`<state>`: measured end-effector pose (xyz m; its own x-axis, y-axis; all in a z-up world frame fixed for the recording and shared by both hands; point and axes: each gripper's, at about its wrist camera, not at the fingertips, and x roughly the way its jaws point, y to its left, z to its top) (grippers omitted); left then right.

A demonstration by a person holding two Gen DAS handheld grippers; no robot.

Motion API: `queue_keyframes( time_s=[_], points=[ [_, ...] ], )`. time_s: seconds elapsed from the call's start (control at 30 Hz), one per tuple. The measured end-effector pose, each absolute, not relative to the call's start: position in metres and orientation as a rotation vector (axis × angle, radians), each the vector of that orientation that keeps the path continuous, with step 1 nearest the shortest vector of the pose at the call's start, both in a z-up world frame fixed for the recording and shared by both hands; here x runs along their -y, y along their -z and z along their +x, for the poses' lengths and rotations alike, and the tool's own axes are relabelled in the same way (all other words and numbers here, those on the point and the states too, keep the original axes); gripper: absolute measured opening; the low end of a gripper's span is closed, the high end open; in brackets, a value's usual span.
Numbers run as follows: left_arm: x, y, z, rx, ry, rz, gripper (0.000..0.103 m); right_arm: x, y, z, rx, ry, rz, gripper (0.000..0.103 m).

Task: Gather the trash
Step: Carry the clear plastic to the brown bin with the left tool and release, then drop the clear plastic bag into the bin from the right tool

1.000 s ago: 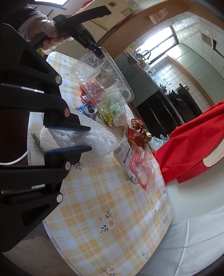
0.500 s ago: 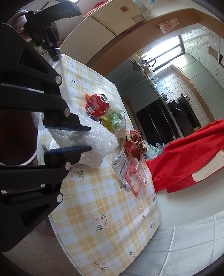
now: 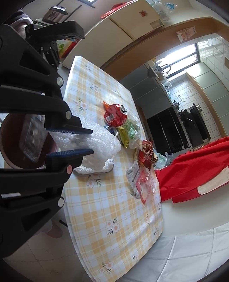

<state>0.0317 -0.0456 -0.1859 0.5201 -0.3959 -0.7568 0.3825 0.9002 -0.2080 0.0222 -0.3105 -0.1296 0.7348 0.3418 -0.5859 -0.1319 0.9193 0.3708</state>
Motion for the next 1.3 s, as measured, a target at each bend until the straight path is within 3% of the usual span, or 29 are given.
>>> queue_keyframes(
  time_s=[0.07, 0.2, 0.37, 0.6, 0.77, 0.93, 0.97, 1.1, 1.3],
  points=[
    [0.038, 0.184, 0.033, -0.885, 0.437, -0.077, 0.047, 0.307, 0.134, 0.021, -0.713, -0.267, 0.305, 0.02],
    [0.016, 0.174, 0.028, -0.771, 0.306, -0.136, 0.073, 0.293, 0.146, 0.02, -0.742, -0.275, 0.259, 0.02],
    [0.001, 0.169, 0.018, -0.7, 0.136, -0.081, 0.092, 0.27, 0.173, 0.023, -0.828, -0.314, 0.227, 0.02],
    [-0.012, 0.178, 0.02, -0.727, 0.092, -0.101, 0.095, 0.241, 0.197, 0.026, -0.92, -0.386, 0.204, 0.03],
    [-0.013, 0.181, 0.018, -0.727, 0.081, -0.106, 0.095, 0.239, 0.201, 0.028, -0.924, -0.377, 0.208, 0.044],
    [-0.006, 0.187, 0.016, -0.738, 0.088, -0.081, 0.095, 0.242, 0.206, 0.03, -0.927, -0.358, 0.209, 0.045],
    [-0.005, 0.188, 0.016, -0.738, 0.087, -0.074, 0.095, 0.243, 0.207, 0.03, -0.928, -0.352, 0.209, 0.051],
    [-0.002, 0.19, 0.017, -0.735, 0.082, -0.057, 0.095, 0.247, 0.212, 0.032, -0.932, -0.325, 0.208, 0.057],
    [-0.001, 0.196, 0.022, -0.742, 0.071, -0.04, 0.095, 0.257, 0.222, 0.039, -0.944, -0.272, 0.213, 0.08]
  ],
)
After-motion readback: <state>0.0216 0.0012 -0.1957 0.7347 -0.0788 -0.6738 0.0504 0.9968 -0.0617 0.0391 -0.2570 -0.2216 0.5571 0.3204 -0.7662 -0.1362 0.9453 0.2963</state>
